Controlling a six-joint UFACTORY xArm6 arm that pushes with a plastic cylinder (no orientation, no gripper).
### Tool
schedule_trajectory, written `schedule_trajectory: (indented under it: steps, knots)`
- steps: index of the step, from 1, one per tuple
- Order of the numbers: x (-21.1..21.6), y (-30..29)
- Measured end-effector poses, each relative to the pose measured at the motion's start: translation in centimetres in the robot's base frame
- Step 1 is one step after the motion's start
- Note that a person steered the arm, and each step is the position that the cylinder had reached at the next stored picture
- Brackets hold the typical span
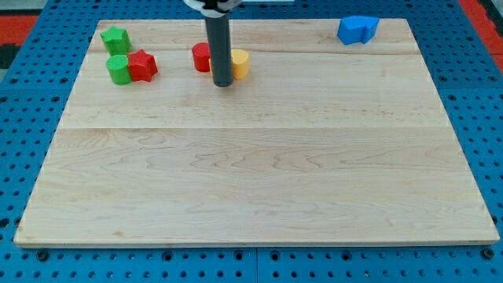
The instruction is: Move yellow blocks towards center top
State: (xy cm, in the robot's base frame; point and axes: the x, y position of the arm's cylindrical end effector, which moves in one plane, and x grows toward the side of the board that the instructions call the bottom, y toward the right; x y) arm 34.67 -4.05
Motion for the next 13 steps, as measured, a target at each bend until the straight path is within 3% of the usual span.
schedule_trajectory:
  steps: [2, 4, 9, 10, 12, 13]
  knots:
    - [-0.5, 1.6]
    - [-6.5, 2.1]
    - [-9.9, 3.6]
    - [-5.6, 9.8]
    - [1.5, 5.8]
    - [3.0, 4.6]
